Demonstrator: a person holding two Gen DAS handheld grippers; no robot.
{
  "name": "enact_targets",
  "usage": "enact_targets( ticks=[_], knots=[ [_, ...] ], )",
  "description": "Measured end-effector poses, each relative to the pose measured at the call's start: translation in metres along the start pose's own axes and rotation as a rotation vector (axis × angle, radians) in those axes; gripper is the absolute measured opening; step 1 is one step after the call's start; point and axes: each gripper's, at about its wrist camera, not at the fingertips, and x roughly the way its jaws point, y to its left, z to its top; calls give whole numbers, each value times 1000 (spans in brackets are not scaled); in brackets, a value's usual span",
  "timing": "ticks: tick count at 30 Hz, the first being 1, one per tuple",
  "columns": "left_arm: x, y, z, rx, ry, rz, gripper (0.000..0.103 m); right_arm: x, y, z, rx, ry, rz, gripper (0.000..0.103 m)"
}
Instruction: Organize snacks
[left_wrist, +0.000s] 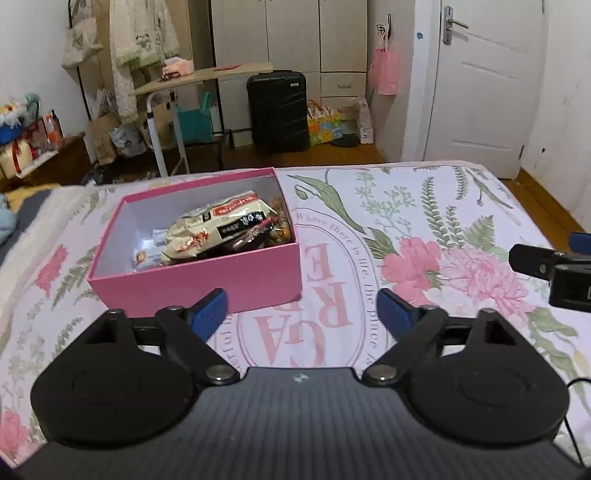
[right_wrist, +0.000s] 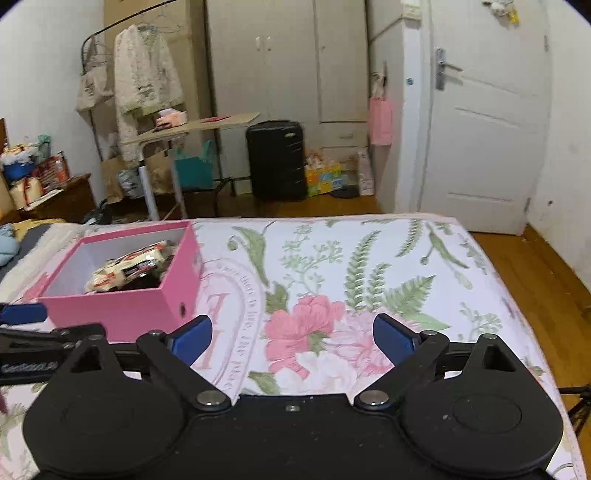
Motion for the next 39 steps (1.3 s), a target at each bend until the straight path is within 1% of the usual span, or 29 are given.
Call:
enact_targets(
  ticks=[3, 8, 12, 21, 25, 27, 31, 34, 39],
  knots=[
    [0, 4, -2, -32, -25, 4, 95, 2, 1, -1, -14, 2, -19, 97],
    [0, 1, -5, 5, -44, 39, 95, 3, 1, -1, -13, 6, -25, 97],
    [-2, 2, -5, -5, -53, 33, 96, 2, 1, -2, -17, 2, -25, 97],
    [-5, -4, -10, 27, -82, 63, 95, 4, 2, -6, -20, 13, -26, 97],
    [-4, -7, -11, 42, -72, 67, 95, 5, 3, -6, -22, 24, -41, 97],
    [-4, -7, -12, 32, -63, 60, 95, 7, 2, -8, -20, 38, -58, 97],
    [-2, -6, -13, 3, -54, 45, 96, 9, -1, -9, -6, 56, -66, 97],
    [-1, -5, -14, -11, -51, 36, 101, 9, -2, -9, -6, 56, -67, 97],
    [-2, -7, -15, -1, -66, 57, 102, 9, 0, -10, -16, 57, -66, 97]
  ],
)
